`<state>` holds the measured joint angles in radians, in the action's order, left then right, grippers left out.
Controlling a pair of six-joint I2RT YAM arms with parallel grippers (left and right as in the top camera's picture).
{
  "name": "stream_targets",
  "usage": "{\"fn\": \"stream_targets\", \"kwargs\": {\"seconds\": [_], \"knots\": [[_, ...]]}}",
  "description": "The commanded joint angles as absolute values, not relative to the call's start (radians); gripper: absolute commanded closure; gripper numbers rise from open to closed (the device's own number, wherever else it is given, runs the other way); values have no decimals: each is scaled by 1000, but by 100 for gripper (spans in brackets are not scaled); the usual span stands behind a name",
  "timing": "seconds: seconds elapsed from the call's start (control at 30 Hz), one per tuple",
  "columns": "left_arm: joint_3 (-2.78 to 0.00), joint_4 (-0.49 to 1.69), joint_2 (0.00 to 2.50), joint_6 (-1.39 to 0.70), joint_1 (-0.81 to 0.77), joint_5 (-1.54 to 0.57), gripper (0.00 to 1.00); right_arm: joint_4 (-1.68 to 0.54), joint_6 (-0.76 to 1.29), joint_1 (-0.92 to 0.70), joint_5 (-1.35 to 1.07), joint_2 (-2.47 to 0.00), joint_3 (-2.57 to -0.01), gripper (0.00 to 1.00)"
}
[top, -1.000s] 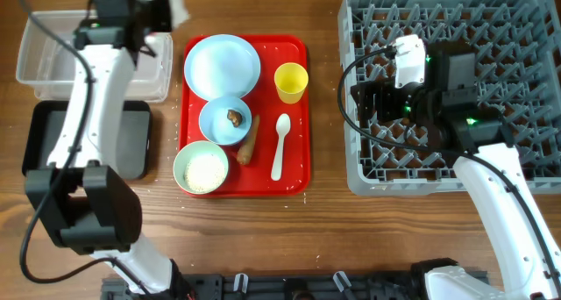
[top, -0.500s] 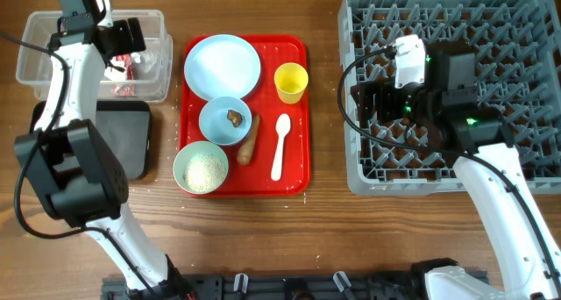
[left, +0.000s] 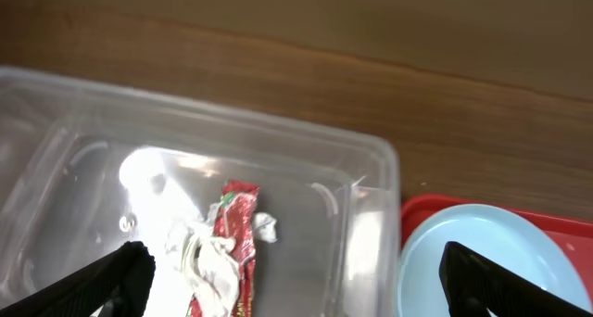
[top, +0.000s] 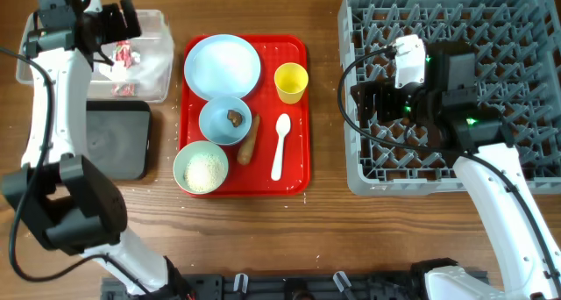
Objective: Sort waste into correct bins and load items into the dishwasher rack
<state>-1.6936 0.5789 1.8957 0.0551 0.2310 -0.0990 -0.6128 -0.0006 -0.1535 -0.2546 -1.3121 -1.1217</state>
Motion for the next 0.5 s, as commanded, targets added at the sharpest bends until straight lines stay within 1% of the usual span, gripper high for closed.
{"fn": "stream_targets", "kwargs": {"seconds": [0.0, 0.07, 0.17, 0.2, 0.27, 0.4, 0.47], "knots": [[-1694, 572, 1948, -155, 274, -77, 0, -608, 7, -154, -271, -1330, -1143, 0], [-1694, 574, 1966, -291, 302, -90, 0, -612, 8, -154, -272, -1330, -1143, 0], [-1695, 569, 1968, -294, 312, -170, 0, -618, 8, -154, -271, -1330, -1143, 0], [-1695, 567, 1965, -292, 311, -175, 0, -617, 7, -154, -271, -1330, -1143, 1], [-1695, 561, 1965, -291, 307, -182, 0, -614, 7, -154, -271, -1330, -1143, 0], [-1695, 568, 1965, -154, 276, -290, 0, -615, 7, -154, -271, -1330, -1143, 1], [-1695, 579, 1963, -86, 245, -303, 0, -614, 7, -154, -271, -1330, -1143, 0]]}}
